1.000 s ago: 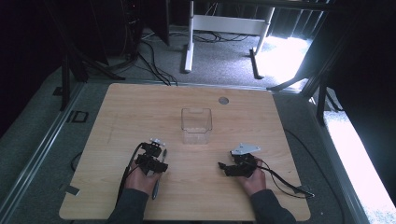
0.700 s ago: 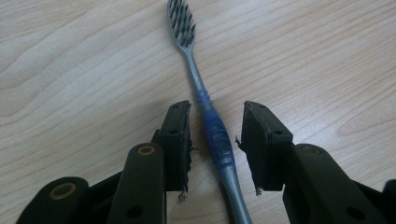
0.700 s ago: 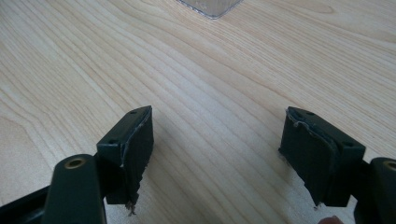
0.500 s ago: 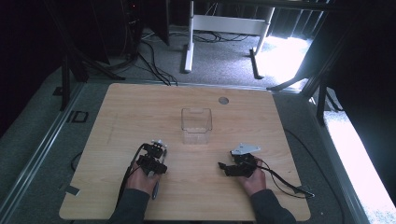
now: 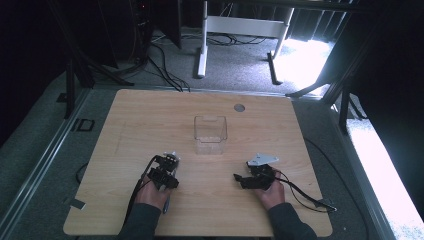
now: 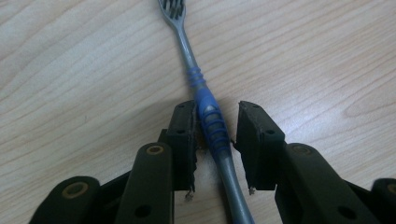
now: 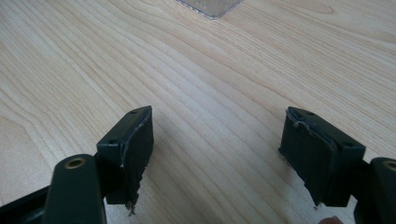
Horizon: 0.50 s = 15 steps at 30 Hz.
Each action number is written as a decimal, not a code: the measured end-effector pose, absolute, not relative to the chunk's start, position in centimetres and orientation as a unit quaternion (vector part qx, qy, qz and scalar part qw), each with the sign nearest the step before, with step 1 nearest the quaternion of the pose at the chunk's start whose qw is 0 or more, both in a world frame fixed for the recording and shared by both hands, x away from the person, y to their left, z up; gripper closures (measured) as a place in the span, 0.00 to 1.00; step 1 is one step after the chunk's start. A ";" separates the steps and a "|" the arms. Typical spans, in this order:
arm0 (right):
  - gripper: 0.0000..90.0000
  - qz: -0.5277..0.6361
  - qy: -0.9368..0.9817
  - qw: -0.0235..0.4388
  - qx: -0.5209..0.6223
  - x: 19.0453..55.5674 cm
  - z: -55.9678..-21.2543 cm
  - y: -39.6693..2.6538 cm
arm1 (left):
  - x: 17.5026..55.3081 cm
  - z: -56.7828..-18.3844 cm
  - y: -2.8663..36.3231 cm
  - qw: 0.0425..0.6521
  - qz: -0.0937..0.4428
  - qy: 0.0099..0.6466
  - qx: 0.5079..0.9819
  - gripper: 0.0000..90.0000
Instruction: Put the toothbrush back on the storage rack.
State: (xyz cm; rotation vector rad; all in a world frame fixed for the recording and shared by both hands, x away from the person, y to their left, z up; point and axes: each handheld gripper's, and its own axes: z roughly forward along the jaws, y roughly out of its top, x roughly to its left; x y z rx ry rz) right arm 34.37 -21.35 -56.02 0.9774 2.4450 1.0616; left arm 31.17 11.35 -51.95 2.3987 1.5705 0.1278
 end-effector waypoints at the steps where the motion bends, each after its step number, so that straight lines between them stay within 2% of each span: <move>1: 0.28 0.370 0.851 0.151 0.340 34.4 -56.0 -21.4 | 31.2 -52.0 11.3 0.134 0.041 0.541 0.829 0.76; 15: 0.28 0.369 0.852 0.151 0.339 34.4 -56.0 -21.3 | 31.4 -52.0 11.4 0.117 0.040 0.540 0.833 0.81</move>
